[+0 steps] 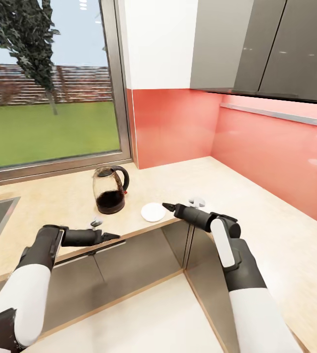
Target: Set up a coffee station on the kitchen countertop: keep the coffee maker on the countertop, move the bottle of coffee from the kitchen shelf to the counter next to the coffee maker, place a paper coffee filter on top of the coffee maker, put the saucer next to the coffee maker with the coffee cup on the saucer, and place the electric kettle next to the coffee maker.
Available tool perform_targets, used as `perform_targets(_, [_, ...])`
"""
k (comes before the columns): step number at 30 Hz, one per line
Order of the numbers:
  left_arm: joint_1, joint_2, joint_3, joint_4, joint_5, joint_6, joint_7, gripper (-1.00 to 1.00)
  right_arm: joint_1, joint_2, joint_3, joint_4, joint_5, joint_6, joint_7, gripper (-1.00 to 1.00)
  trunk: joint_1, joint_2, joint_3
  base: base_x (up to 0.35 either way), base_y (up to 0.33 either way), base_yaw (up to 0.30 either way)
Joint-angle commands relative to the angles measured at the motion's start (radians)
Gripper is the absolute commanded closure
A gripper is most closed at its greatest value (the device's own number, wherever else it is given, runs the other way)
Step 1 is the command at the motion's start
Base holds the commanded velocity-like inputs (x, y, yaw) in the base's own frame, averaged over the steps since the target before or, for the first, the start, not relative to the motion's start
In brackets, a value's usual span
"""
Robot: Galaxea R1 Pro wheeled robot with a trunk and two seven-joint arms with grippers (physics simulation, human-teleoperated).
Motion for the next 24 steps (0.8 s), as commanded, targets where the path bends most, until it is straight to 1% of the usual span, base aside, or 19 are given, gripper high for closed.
perform_targets(1, [0.004,-0.007,-0.002,0.005,-0.005,0.004,-0.014,-1.00,-0.001,0.003,-0.003,0.005,0.005,0.005,0.012,-1.00,0.001,-0.002,-0.002,0.000,0.000,0.000])
perform_targets(2, [0.010,-0.001,-0.007,0.011,0.001,-0.001,-0.020,-1.00,0.000,0.002,-0.003,0.011,0.006,0.006,0.017,-1.00,0.001,-0.002,-0.002,0.000,0.000,0.000])
perform_targets(3, [0.008,0.005,-0.001,0.016,0.006,0.005,-0.025,-1.00,0.002,0.003,-0.003,0.005,0.006,0.007,0.011,-1.00,0.001,-0.002,-0.002,0.000,0.000,0.000])
perform_targets(10, [-0.027,0.045,0.035,-0.024,-0.033,0.044,-0.034,-1.00,0.004,0.004,-0.004,-0.034,0.004,0.021,-0.026,-1.00,0.001,-0.002,-0.002,0.001,0.000,0.000])
perform_targets(14, [-0.029,0.065,0.049,-0.046,-0.056,0.066,-0.037,-1.00,0.004,0.004,-0.004,-0.057,0.003,0.023,-0.029,-1.00,0.001,-0.002,-0.002,0.173,0.000,0.000])
perform_targets(17, [-0.029,0.065,0.056,-0.054,-0.073,0.083,-0.037,-1.00,0.004,0.004,-0.004,-0.063,0.006,0.023,-0.030,-1.00,0.001,-0.002,-0.002,0.278,0.000,0.000])
perform_targets(18, [-0.029,0.065,0.057,-0.055,-0.073,0.088,-0.037,-1.00,0.004,0.004,-0.004,-0.063,0.006,0.023,-0.031,-1.00,0.001,-0.002,-0.002,0.308,0.000,0.000])
perform_targets(21, [-0.029,0.060,0.058,-0.053,-0.067,0.091,-0.035,-1.00,0.004,0.003,-0.005,-0.061,0.010,0.024,-0.033,-1.00,0.001,-0.002,-0.002,0.324,0.000,0.000])
perform_targets(24, [-0.029,0.043,0.058,-0.049,-0.057,0.090,-0.031,-1.00,0.005,0.001,-0.008,-0.044,0.011,0.024,-0.035,-1.00,0.001,-0.002,-0.002,0.334,0.000,0.000])
